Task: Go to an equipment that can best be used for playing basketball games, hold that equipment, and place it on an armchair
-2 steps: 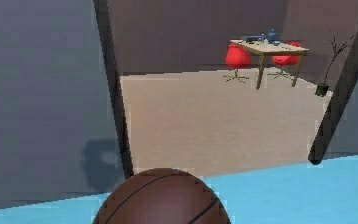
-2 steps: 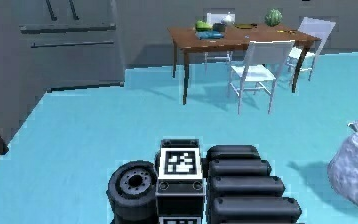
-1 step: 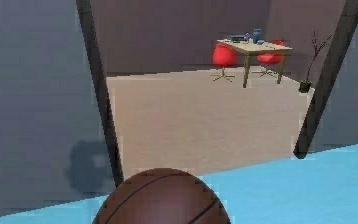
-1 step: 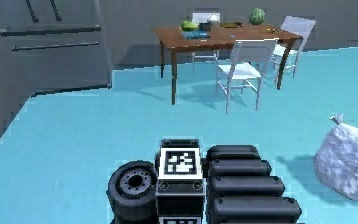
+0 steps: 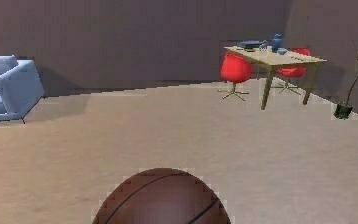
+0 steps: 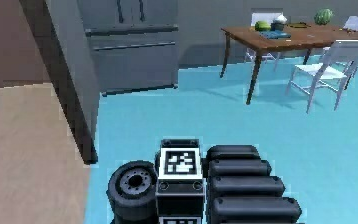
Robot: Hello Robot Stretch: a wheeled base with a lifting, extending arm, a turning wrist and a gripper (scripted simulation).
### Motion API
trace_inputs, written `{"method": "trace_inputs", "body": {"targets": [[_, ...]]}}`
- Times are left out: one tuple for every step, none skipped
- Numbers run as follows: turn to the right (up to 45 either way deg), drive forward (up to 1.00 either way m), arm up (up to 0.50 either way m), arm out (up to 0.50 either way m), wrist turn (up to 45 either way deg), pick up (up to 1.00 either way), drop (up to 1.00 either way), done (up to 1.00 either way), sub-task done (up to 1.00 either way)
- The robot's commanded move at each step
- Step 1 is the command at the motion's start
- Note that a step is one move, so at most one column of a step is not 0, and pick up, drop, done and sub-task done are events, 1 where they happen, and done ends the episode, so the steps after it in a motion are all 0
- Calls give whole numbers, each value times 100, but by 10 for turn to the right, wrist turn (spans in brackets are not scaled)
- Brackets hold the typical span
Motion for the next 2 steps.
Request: {"method": "trace_inputs", "body": {"targets": [[0,70,0,0,0,0,0,0,0],[-450,0,0,0,0,0,0,0,0]]}}
